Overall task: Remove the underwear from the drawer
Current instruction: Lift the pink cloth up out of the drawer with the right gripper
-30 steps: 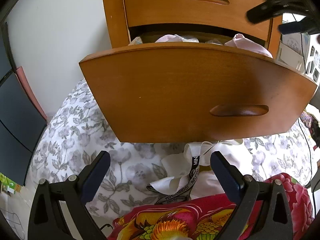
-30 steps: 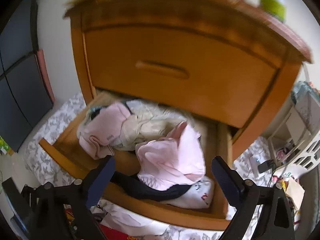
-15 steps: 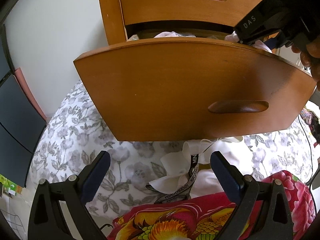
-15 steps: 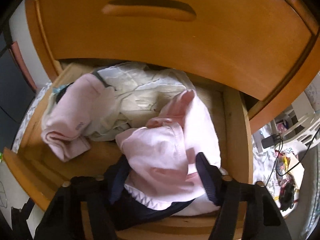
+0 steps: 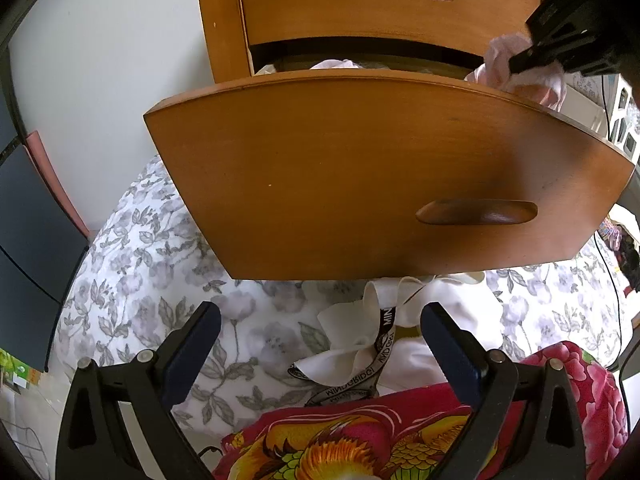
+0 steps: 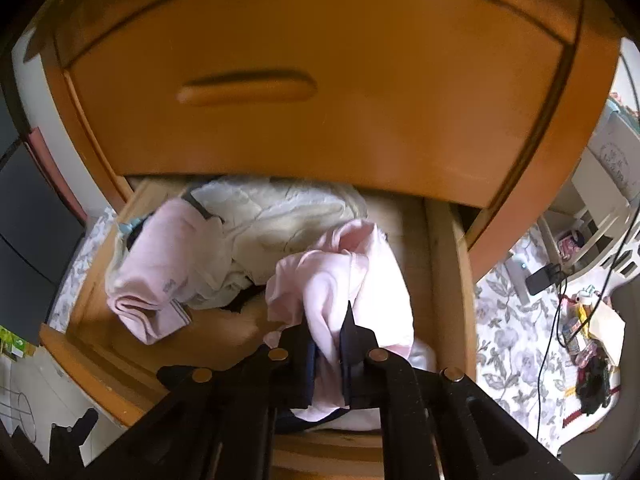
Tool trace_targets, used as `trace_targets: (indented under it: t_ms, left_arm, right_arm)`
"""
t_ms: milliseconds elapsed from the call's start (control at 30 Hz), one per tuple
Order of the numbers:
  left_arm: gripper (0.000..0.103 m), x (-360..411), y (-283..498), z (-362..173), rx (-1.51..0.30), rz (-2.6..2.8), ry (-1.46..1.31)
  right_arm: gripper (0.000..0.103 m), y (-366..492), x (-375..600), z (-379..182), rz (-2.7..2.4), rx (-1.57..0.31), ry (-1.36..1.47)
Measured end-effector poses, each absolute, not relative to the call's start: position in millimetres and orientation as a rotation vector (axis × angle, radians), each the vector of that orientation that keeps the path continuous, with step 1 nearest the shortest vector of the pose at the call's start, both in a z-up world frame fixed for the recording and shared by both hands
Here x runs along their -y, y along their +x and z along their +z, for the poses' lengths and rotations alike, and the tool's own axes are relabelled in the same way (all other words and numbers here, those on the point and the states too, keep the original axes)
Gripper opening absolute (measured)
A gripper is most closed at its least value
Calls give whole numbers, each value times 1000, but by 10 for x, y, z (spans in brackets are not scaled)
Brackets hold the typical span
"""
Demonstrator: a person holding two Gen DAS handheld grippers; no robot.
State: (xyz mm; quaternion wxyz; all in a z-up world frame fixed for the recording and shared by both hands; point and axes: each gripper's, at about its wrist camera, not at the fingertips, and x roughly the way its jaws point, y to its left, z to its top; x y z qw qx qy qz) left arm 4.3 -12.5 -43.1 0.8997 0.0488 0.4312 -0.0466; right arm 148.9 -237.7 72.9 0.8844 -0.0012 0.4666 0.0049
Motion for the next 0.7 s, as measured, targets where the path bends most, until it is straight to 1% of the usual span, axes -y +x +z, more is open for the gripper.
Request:
trace_targets:
  t_ms: [167, 433, 700]
  left_arm:
    - [100, 126, 46, -435, -893, -96, 100]
    - [100, 77, 34, -416, -882, -101, 69]
    - [100, 34, -7, -367, -850, -106, 41]
  right_arm:
    - [9, 1365, 2423, 1040, 23, -909, 3]
    - [9, 1067, 2348, 1813, 69, -748, -45]
    - [9, 648, 2179, 2448, 116, -610, -108]
